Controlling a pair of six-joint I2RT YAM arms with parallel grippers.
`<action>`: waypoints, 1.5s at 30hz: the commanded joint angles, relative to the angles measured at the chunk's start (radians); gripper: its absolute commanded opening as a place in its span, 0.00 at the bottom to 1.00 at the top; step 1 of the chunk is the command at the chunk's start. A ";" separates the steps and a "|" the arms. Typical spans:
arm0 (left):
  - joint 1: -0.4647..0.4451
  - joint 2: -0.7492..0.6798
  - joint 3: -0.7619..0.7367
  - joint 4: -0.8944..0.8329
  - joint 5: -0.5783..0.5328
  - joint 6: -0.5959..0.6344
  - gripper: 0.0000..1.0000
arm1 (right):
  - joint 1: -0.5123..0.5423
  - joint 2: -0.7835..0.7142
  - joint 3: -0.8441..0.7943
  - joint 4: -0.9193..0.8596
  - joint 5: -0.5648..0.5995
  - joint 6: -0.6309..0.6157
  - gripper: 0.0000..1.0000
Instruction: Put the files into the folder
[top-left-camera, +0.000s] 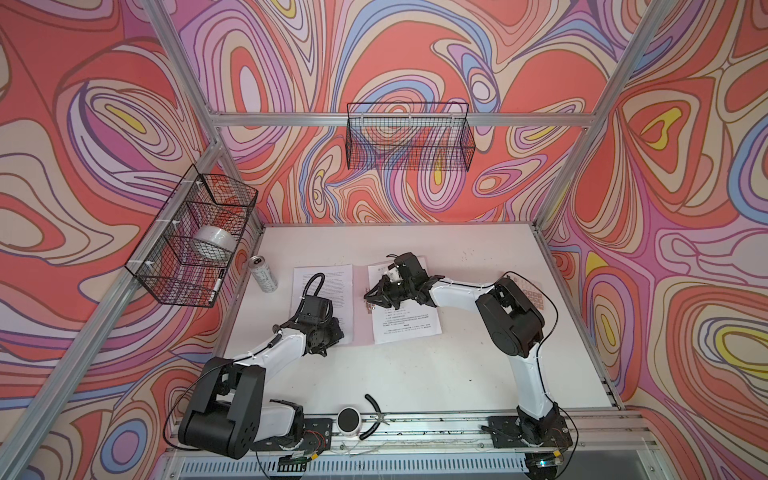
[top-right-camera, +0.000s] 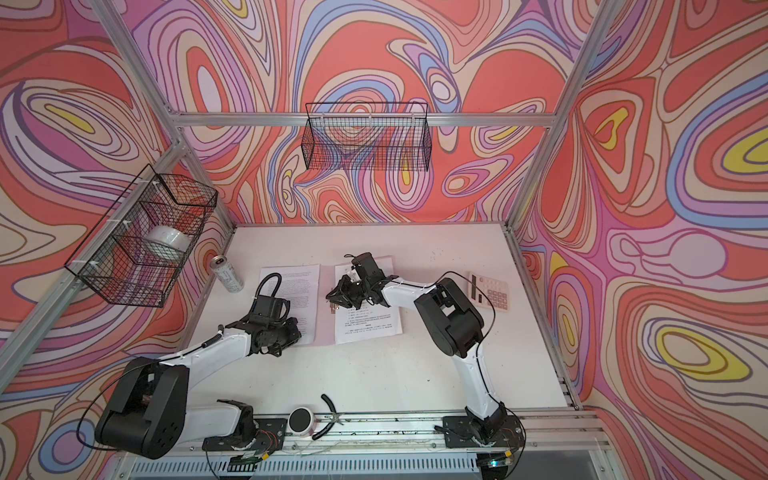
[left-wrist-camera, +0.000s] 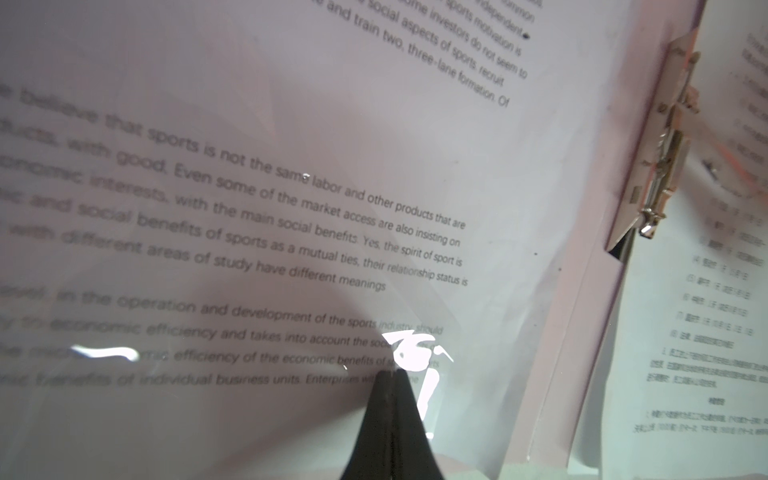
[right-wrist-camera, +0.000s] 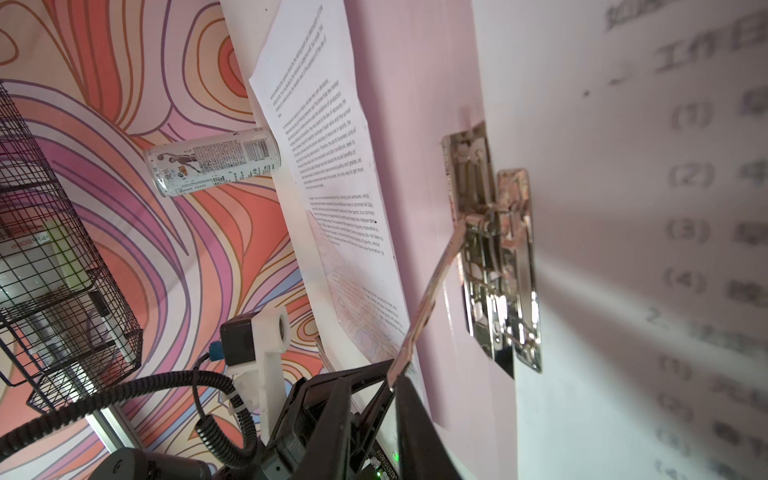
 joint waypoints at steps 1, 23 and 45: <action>0.006 0.021 -0.025 -0.064 -0.007 0.011 0.03 | 0.013 0.025 -0.006 -0.002 -0.005 -0.011 0.21; 0.006 0.027 -0.023 -0.065 -0.002 0.014 0.02 | 0.013 0.034 -0.030 -0.014 -0.006 -0.019 0.00; 0.006 0.037 -0.017 -0.064 -0.005 0.016 0.02 | 0.011 0.059 -0.097 -0.242 0.130 -0.177 0.00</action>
